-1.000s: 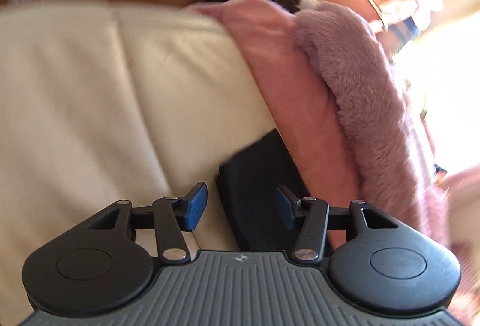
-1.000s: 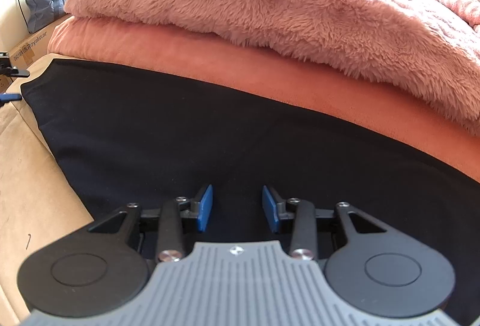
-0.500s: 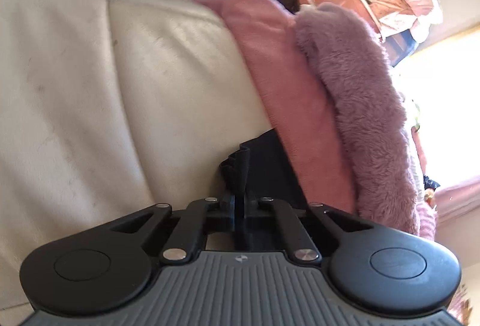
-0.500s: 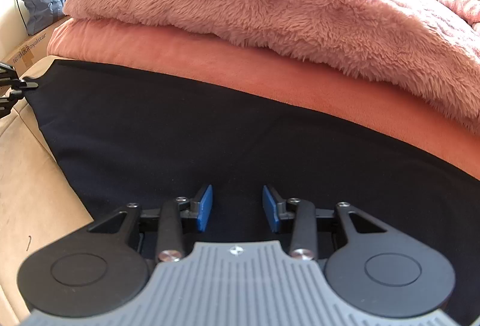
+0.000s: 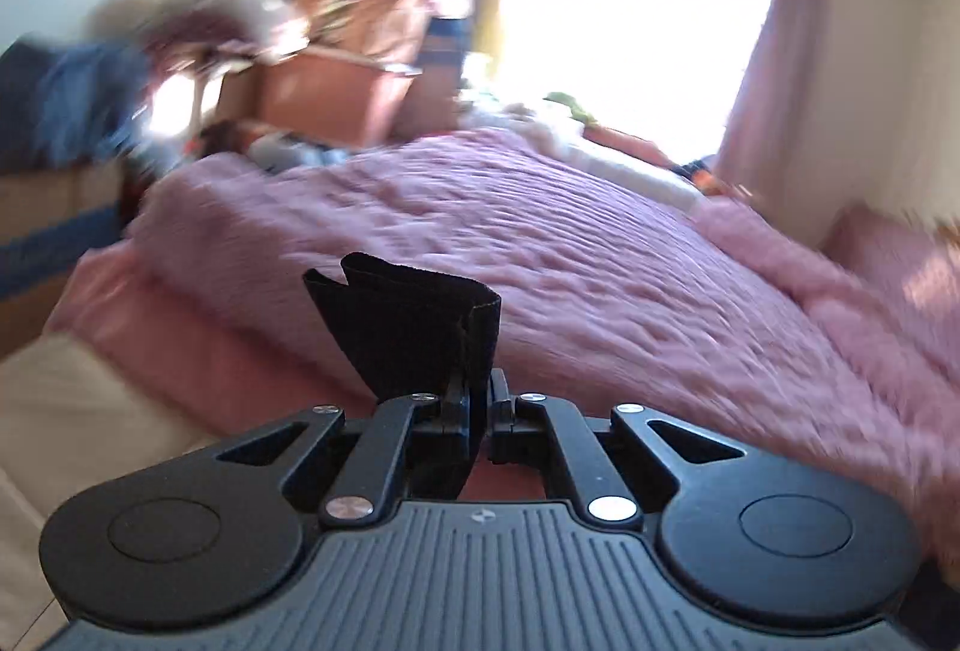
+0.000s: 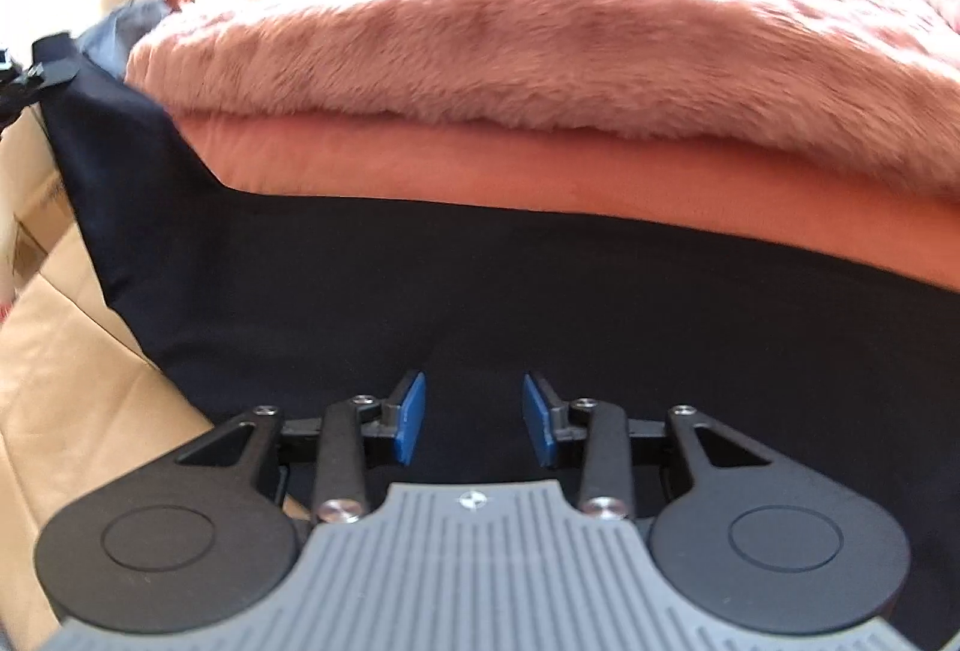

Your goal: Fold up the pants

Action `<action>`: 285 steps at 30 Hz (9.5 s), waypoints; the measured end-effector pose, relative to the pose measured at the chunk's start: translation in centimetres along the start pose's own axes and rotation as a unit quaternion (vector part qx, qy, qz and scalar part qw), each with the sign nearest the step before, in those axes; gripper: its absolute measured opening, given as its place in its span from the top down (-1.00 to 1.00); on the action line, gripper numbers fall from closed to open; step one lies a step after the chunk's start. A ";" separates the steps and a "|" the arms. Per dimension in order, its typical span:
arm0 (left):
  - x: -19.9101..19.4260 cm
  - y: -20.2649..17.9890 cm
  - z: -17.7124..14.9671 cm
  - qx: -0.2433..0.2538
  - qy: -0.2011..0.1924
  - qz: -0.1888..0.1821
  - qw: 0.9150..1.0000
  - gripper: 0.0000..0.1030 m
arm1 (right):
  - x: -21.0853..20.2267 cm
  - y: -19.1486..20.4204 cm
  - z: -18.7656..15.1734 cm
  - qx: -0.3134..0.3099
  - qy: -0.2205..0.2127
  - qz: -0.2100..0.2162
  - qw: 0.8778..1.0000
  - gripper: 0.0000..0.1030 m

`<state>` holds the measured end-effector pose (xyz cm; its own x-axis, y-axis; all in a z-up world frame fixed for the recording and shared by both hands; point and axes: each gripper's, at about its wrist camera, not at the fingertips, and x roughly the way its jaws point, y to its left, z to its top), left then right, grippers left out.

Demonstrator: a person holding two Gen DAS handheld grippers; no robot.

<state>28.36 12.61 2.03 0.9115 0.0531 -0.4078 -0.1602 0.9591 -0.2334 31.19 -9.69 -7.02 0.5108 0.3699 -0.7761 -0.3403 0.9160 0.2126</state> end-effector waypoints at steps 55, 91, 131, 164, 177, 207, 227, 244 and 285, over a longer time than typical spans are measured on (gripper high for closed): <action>1.1 2.0 -5.8 -0.021 0.191 -0.040 0.981 0.27 | -8.6 -5.8 7.3 0.164 -0.029 0.122 0.978 1.00; 9.4 -12.2 -13.8 0.103 0.288 -0.123 0.944 0.51 | -9.5 -43.0 0.5 0.127 0.084 -0.191 0.970 1.00; 2.7 -9.5 -16.3 0.130 0.401 -0.077 0.904 1.00 | -14.8 -38.5 -9.6 0.141 0.034 -0.190 0.971 0.20; 13.0 -10.6 -13.6 0.009 0.327 -0.151 0.933 0.54 | -14.1 -25.9 -10.0 0.013 -0.066 -0.111 0.992 0.62; 9.3 -8.2 -13.3 0.020 0.336 -0.125 0.933 0.84 | -10.3 -22.4 -10.9 -0.034 -0.003 -0.107 0.994 0.72; 0.1 6.2 -14.6 -0.091 0.361 -0.128 0.919 -0.11 | -11.3 -7.0 -13.4 -0.097 0.006 -0.020 0.995 0.90; 3.5 11.0 -15.5 -0.152 0.464 -0.272 0.829 0.30 | -4.5 -5.8 -9.7 -0.115 0.039 -0.003 0.993 0.95; 6.3 9.7 -16.1 -0.224 0.410 -0.306 0.829 0.03 | -3.8 -5.4 -9.6 -0.132 0.049 -0.006 0.990 0.95; -3.7 -9.1 -5.5 -0.201 0.347 -0.314 0.861 0.86 | -16.0 -13.0 -11.6 -0.051 0.007 -0.084 0.995 0.99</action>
<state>24.34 2.17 0.80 0.4438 -0.7531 -0.4857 0.0362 0.5566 -0.8300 18.30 -29.29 -4.28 0.5564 0.2092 -0.8042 -0.3299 0.9439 0.0173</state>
